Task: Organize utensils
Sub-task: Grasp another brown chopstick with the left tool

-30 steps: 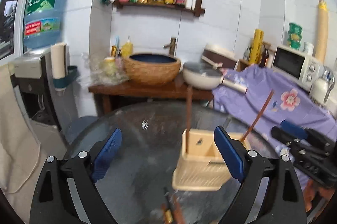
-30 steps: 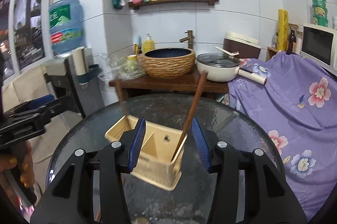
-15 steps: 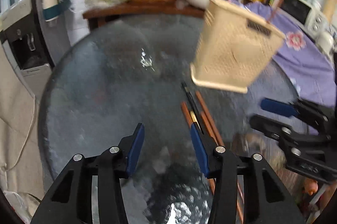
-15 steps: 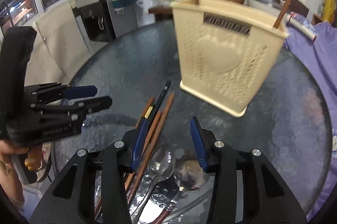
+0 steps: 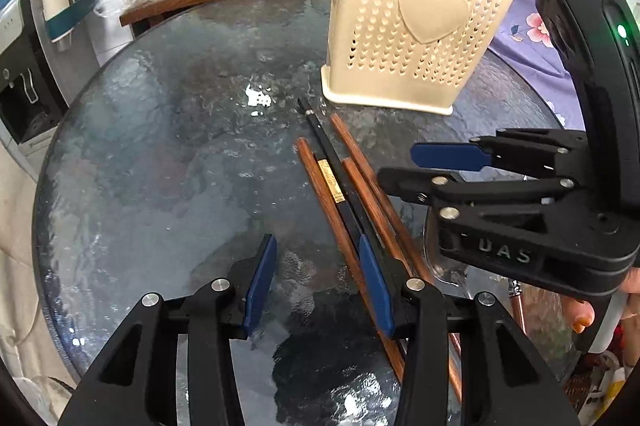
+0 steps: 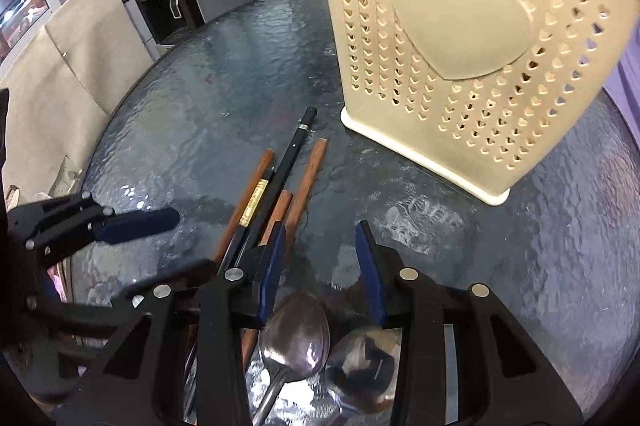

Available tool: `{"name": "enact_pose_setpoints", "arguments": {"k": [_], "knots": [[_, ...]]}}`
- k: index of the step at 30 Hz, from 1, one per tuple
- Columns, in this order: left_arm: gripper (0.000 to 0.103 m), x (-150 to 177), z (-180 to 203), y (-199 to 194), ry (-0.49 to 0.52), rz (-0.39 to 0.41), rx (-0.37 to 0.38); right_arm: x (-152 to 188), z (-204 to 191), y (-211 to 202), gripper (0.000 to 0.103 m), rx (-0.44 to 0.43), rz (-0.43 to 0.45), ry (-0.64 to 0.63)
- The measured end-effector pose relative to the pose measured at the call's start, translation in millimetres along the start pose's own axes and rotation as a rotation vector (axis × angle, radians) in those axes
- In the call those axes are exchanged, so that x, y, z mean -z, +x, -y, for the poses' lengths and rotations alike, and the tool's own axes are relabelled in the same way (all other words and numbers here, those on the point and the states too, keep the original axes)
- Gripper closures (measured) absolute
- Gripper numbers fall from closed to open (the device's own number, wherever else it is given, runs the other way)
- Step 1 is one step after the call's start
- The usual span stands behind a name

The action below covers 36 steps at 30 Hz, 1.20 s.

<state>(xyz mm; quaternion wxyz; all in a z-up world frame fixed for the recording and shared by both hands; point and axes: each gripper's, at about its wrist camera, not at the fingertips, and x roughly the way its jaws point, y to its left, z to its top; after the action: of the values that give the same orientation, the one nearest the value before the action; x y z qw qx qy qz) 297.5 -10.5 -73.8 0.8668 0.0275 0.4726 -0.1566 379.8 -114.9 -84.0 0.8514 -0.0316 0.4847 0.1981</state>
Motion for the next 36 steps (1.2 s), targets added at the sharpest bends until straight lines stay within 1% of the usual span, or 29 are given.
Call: {"name": "enact_pose_setpoints", "arguments": {"k": [2,5,9,12,14,17,18,23,26,28,29,32,36], "knots": [[0.062,1,2,3,-0.001,-0.002,0.011,-2,-1,5,0.067,-0.006,-0.009,0.000],[0.062,-1,4,4,0.003,0.000,0.011,-7,-5,7,0.067,0.012,-0.010,-0.015],[0.062,-2,3,4,-0.003,0.003,-0.006,-12,-10,10,0.067,0.030,-0.017,-0.027],[0.062,-2,-2,4,-0.012,0.001,-0.010,-14,-6,9,0.067,0.040,-0.018,-0.002],[0.062,-1,-4,3,-0.012,0.004,-0.017,-11,-1,7,0.067,0.068,-0.022,-0.009],[0.062,-1,-7,2,-0.020,-0.001,-0.022,-7,4,8,0.068,0.086,-0.028,-0.010],[0.062,-2,-8,3,-0.023,-0.003,-0.024,-7,4,7,0.068,0.084,-0.026,-0.009],[0.062,-11,-8,7,-0.046,0.004,-0.023,-12,4,5,0.068,0.024,0.001,0.035],[0.062,-18,-7,14,-0.054,0.004,-0.024,-21,6,9,0.068,0.016,0.009,0.068],[0.062,-22,-6,17,-0.050,0.008,-0.040,-28,1,13,0.068,0.028,0.015,0.080],[0.062,-24,-6,19,-0.048,0.005,-0.057,-31,-1,15,0.070,0.032,0.015,0.075],[0.065,-25,-4,21,0.004,0.001,-0.104,-37,-8,20,0.072,0.047,0.010,0.072],[0.066,-24,-11,19,0.008,-0.003,-0.116,-44,-14,31,0.072,0.064,0.001,0.076]]}}
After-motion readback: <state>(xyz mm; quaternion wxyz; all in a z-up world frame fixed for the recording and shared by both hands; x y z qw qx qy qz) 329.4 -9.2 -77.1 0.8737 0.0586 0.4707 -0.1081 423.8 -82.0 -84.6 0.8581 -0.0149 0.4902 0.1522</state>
